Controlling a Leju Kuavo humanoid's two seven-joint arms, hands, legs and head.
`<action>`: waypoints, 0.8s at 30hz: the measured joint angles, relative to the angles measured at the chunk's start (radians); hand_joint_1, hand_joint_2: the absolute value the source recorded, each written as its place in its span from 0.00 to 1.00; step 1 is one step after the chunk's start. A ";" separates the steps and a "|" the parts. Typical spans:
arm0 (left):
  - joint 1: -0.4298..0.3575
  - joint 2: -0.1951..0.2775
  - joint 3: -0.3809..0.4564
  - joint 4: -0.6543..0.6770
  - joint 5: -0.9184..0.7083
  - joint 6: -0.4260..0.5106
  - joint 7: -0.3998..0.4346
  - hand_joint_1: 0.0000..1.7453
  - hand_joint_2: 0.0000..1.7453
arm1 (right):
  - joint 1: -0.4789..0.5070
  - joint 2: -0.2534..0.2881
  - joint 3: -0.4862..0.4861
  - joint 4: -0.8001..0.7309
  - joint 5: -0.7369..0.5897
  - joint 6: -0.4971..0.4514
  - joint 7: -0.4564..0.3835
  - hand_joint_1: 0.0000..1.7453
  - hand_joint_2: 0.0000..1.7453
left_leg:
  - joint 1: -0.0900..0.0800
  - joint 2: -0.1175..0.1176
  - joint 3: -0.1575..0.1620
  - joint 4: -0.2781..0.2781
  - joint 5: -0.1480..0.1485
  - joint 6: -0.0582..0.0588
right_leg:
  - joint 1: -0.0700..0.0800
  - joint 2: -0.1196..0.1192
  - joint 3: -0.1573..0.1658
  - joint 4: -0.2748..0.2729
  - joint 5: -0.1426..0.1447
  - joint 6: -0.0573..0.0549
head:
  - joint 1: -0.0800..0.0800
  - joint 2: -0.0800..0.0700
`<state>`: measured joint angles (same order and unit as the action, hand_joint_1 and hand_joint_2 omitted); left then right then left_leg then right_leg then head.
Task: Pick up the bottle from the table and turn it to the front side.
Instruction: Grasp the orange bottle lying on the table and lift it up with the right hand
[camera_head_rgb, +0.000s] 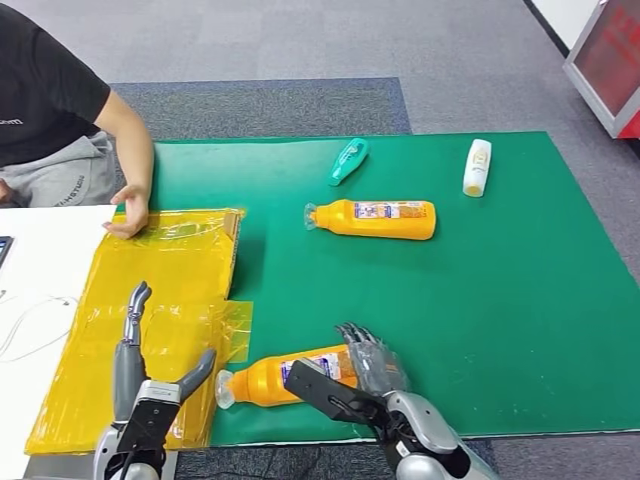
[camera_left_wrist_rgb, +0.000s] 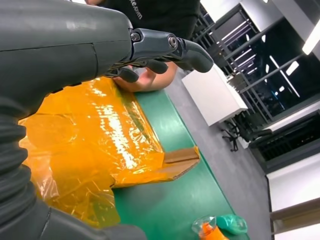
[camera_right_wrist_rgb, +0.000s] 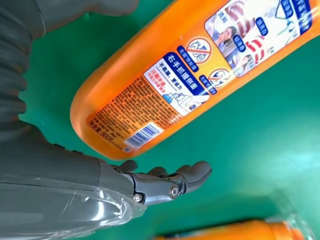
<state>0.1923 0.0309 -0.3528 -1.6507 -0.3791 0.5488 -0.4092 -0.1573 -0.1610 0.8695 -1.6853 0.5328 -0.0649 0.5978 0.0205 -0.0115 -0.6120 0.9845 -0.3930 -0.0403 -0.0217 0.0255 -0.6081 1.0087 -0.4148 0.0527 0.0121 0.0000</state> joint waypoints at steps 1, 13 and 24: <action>0.000 -0.001 -0.001 0.002 0.002 -0.001 0.000 0.00 1.00 | -0.006 0.000 0.008 0.002 0.006 0.000 0.000 0.00 1.00 | 0.000 0.000 0.000 0.000 0.000 0.000 | 0.000 0.000 0.000 0.000 0.000 0.000 | 0.000 0.000; -0.001 -0.006 -0.004 0.010 0.009 -0.002 0.000 0.00 1.00 | -0.030 0.000 0.046 0.006 0.012 0.000 0.000 0.00 1.00 | 0.000 0.000 0.000 0.000 0.000 0.000 | 0.000 0.000 0.000 0.000 0.000 0.000 | 0.000 0.000; 0.000 -0.005 -0.005 0.018 0.012 -0.015 0.002 0.00 1.00 | -0.064 0.000 0.095 0.034 0.032 0.027 0.000 0.00 1.00 | 0.000 0.000 0.000 0.000 0.000 0.000 | 0.000 0.000 0.000 0.000 0.000 0.000 | 0.000 0.000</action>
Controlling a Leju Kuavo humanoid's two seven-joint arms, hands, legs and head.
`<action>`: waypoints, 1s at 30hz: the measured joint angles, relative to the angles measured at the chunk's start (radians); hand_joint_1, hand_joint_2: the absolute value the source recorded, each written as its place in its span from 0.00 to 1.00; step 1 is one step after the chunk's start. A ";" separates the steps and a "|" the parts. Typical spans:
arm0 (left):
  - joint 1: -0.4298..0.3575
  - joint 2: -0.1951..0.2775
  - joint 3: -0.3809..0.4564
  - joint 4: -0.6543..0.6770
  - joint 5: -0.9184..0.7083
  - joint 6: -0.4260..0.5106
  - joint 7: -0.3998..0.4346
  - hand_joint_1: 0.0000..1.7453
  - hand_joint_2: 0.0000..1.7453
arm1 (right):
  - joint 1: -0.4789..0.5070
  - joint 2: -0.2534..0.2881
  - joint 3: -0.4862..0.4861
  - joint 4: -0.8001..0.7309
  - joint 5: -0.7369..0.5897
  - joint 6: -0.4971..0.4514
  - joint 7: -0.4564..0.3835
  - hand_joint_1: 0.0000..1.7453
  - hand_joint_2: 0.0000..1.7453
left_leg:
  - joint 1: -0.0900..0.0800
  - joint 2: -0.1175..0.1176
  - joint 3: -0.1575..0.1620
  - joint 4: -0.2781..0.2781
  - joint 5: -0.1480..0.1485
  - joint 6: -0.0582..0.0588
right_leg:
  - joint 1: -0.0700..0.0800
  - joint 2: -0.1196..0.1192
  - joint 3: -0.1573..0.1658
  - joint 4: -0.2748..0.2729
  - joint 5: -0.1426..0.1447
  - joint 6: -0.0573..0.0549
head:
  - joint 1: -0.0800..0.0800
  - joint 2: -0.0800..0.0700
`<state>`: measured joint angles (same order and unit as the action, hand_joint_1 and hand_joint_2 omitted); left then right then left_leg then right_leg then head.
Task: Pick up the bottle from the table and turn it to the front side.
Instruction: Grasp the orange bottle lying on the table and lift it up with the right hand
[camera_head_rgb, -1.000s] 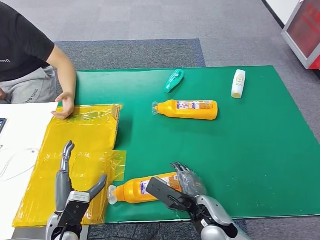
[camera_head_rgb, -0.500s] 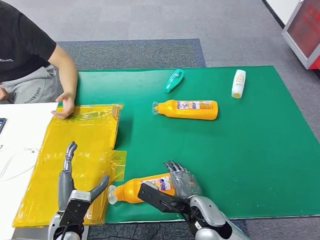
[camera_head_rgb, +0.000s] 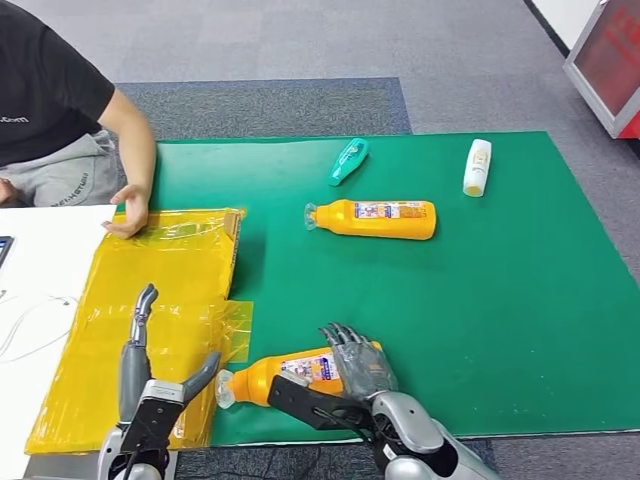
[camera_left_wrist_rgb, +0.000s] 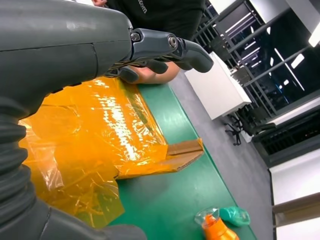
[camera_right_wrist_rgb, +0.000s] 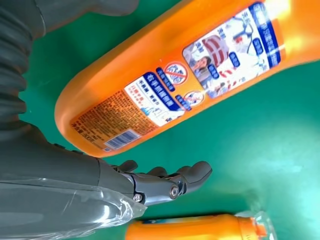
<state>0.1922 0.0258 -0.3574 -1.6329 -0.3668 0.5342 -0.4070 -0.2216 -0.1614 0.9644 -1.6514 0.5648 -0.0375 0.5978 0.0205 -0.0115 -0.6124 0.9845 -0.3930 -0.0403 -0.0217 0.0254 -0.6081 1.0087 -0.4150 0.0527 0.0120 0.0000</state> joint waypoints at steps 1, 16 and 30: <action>0.000 0.000 0.000 0.001 0.000 -0.001 0.001 0.00 1.00 | -0.005 0.000 0.006 0.006 -0.002 0.004 0.000 0.00 1.00 | 0.000 0.000 0.000 0.000 0.000 0.000 | 0.000 0.000 0.000 0.000 0.000 0.000 | 0.000 0.000; 0.005 0.006 0.000 0.007 0.000 -0.004 0.008 0.00 1.00 | -0.028 0.001 0.041 0.068 -0.019 0.015 0.000 0.00 1.00 | 0.000 0.000 0.000 0.000 0.000 0.000 | 0.000 0.000 0.000 0.000 0.000 0.000 | 0.000 0.000; 0.006 0.006 0.000 0.007 0.000 -0.004 0.008 0.00 1.00 | -0.035 0.002 0.050 0.077 -0.019 0.015 0.000 0.00 1.00 | 0.000 0.000 0.000 0.000 0.000 0.000 | 0.000 0.000 0.000 0.000 0.000 0.000 | 0.000 0.000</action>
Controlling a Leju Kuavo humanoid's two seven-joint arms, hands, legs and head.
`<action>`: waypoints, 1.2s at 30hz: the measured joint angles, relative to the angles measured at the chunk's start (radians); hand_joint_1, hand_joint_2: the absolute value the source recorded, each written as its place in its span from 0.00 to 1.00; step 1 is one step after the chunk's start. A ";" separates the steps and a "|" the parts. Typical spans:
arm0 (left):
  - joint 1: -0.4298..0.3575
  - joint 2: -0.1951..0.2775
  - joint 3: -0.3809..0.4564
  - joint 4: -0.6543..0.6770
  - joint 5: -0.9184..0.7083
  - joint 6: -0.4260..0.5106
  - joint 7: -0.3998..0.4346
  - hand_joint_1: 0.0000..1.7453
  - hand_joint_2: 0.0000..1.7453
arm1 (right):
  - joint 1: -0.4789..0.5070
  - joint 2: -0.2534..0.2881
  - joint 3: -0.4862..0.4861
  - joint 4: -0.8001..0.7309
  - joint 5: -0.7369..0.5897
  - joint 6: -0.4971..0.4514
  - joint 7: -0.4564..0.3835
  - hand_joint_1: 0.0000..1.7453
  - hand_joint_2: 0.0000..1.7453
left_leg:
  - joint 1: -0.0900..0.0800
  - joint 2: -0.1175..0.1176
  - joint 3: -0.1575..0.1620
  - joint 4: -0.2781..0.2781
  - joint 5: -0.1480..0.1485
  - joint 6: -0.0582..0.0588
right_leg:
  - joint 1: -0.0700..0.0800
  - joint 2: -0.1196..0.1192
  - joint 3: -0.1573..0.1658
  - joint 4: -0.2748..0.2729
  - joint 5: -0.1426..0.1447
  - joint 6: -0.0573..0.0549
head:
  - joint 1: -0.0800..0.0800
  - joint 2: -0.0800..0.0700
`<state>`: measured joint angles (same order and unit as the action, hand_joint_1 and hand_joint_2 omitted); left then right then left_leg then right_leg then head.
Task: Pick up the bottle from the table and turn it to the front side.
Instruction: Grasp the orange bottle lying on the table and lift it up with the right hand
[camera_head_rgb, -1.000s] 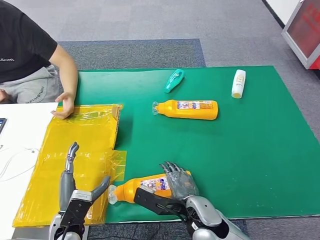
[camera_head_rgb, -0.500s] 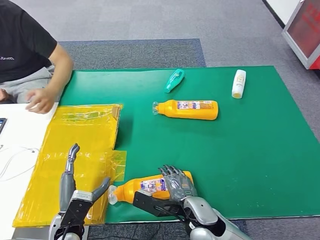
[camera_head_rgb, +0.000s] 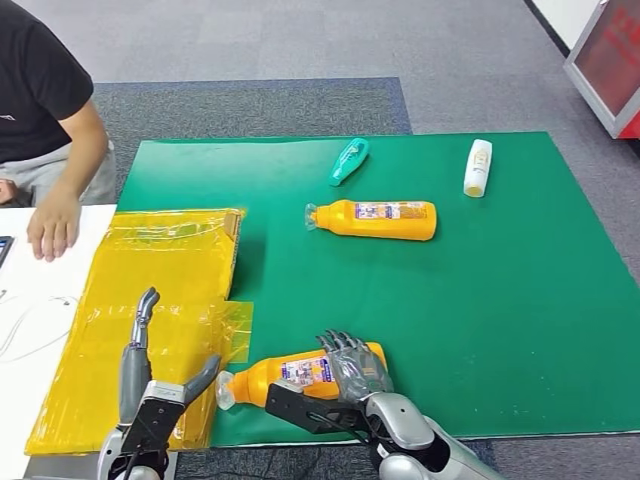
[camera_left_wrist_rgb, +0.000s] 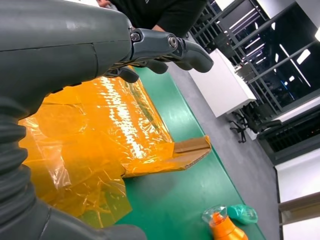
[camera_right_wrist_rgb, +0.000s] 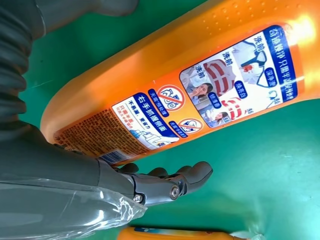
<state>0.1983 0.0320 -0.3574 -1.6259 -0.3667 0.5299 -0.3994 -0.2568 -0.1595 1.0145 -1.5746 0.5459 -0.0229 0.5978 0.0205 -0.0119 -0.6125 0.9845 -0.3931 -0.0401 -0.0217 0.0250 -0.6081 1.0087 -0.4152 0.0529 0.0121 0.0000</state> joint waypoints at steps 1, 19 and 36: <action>0.000 0.000 0.000 0.000 0.000 0.000 0.000 0.00 1.00 | 0.000 0.000 0.000 0.000 0.000 0.000 0.000 0.00 1.00 | 0.000 0.000 0.000 0.000 0.000 0.000 | 0.000 0.000 0.000 0.000 0.000 0.000 | 0.000 0.000; 0.009 0.002 -0.006 0.007 -0.002 0.011 0.006 0.00 1.00 | 0.007 0.008 0.001 0.027 0.022 -0.064 0.000 0.00 1.00 | 0.000 0.000 0.000 0.000 0.000 0.000 | 0.000 0.000 0.000 0.000 0.000 0.000 | 0.000 0.000; 0.029 0.025 -0.025 0.024 -0.021 0.009 0.033 0.00 1.00 | -0.040 -0.021 0.068 0.268 0.424 -0.105 -0.176 1.00 1.00 | 0.000 0.001 0.004 0.000 -0.002 0.000 | 0.000 0.001 0.003 -0.002 0.000 0.000 | 0.000 0.000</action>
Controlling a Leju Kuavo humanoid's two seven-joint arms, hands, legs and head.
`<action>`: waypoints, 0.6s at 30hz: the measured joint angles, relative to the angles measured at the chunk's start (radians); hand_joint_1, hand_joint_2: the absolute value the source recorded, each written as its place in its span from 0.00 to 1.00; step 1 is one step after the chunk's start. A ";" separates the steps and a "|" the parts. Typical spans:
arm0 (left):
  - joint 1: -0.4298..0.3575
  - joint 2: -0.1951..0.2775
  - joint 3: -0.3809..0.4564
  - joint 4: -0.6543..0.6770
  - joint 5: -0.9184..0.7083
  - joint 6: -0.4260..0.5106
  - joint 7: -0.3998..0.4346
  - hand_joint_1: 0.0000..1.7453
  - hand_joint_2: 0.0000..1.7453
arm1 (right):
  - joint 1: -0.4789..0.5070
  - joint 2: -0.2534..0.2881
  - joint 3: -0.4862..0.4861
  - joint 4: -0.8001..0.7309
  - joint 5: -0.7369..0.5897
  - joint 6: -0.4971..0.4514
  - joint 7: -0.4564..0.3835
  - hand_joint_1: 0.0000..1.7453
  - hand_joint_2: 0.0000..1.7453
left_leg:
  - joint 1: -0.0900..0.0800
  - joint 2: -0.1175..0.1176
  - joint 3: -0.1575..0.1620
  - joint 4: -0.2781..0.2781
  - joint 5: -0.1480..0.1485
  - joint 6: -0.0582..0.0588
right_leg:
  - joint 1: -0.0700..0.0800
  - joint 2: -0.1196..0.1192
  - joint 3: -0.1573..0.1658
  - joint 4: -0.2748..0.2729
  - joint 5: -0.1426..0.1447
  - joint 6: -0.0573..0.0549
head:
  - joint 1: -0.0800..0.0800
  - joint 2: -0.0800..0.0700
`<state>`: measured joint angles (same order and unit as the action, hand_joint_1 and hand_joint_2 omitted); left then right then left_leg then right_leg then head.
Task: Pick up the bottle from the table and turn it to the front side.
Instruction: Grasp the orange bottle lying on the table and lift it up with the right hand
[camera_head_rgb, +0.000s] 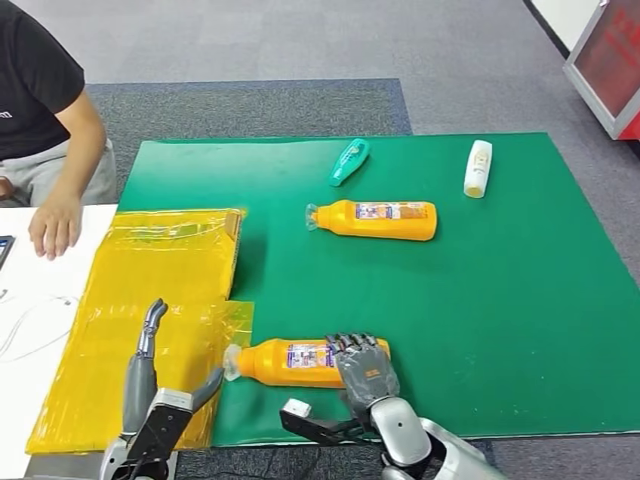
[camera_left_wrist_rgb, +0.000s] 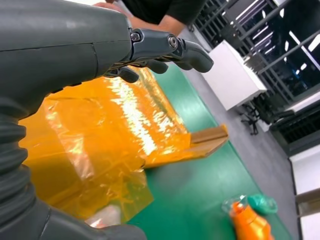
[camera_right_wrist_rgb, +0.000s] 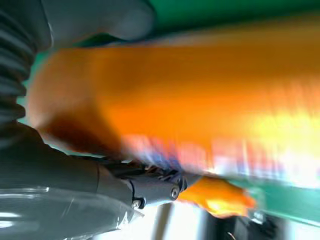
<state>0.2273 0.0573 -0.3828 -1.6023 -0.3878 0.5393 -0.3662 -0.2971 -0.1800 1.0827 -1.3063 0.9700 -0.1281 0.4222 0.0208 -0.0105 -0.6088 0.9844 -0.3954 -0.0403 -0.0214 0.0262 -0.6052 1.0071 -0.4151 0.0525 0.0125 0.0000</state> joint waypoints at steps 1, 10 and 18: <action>0.004 0.004 -0.006 0.002 -0.001 0.000 0.002 0.00 1.00 | -0.023 0.000 0.013 0.048 0.020 -0.004 -0.070 1.00 1.00 | 0.000 0.002 0.004 0.000 -0.002 0.000 | 0.000 0.002 0.002 -0.001 0.000 -0.001 | 0.000 0.000; 0.001 0.011 -0.027 0.016 -0.018 0.020 0.001 0.00 1.00 | -0.097 0.019 0.003 0.298 0.019 -0.184 -0.540 0.74 1.00 | 0.002 0.009 0.050 -0.003 -0.027 0.000 | 0.003 0.007 0.040 -0.005 -0.021 -0.004 | 0.000 0.000; -0.004 0.003 -0.027 0.013 -0.037 0.016 -0.008 0.00 1.00 | -0.017 0.020 -0.118 0.279 0.035 -0.228 -0.635 1.00 1.00 | 0.002 0.008 0.051 -0.002 -0.020 0.002 | 0.003 0.006 0.043 -0.007 -0.017 0.000 | 0.000 0.000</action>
<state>0.2233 0.0606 -0.4097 -1.5896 -0.4252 0.5556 -0.3744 -0.3141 -0.1596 0.9646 -1.0269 1.0054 -0.3557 -0.2123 0.0227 -0.0027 -0.5573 0.9819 -0.4153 -0.0378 -0.0187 0.0323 -0.5619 0.9996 -0.4323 0.0523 0.0121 0.0000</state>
